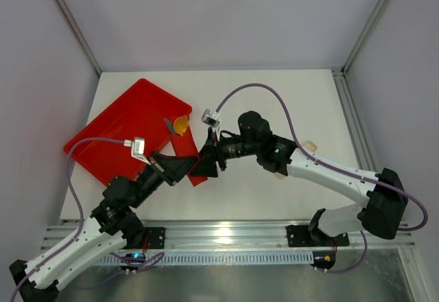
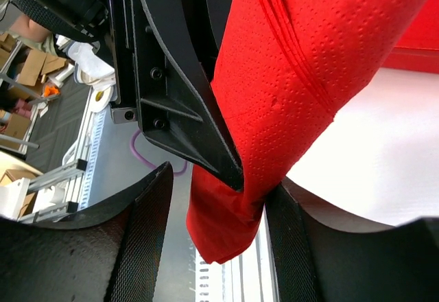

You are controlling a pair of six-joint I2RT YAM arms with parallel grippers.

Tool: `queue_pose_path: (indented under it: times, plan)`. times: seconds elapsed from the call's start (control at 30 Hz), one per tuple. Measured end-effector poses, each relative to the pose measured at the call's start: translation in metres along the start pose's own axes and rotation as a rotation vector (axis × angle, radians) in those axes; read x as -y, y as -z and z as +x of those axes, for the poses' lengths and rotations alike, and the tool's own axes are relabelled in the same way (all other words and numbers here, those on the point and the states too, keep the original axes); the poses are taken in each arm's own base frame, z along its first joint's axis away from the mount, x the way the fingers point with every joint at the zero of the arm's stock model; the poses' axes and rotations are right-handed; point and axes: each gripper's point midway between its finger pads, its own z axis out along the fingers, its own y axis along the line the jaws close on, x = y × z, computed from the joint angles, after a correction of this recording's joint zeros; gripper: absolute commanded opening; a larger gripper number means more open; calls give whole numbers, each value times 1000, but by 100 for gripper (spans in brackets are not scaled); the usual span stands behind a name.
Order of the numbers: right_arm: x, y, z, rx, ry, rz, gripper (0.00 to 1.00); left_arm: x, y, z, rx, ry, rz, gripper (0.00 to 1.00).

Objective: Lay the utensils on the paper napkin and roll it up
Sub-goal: Roll the napkin.

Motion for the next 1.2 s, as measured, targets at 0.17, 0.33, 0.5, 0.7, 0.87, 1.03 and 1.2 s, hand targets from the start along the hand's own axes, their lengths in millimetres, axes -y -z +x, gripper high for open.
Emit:
queue_pose_path:
  times: [0.17,0.33,0.5,0.7,0.87,1.03,1.2]
  plan:
    - [0,-2,3,0,-7,-19,52,2,-1,0,-2,1,9,0]
    - [-2,-4,3,-2,-14,-40,50,4,-1,-1,2,2,19,0]
    - [-3,-7,5,-4,-24,-68,43,7,-1,-2,6,3,31,0]
    - [-5,-8,6,-3,-39,-101,33,11,-1,-3,5,4,48,0]
    - [-8,-8,6,1,-41,-122,9,13,0,-3,5,2,60,2]
    - [-8,-8,7,-3,-47,-124,4,16,1,-5,9,2,68,40]
    - [-13,-11,15,-32,-66,-149,4,12,3,-7,13,-15,40,60]
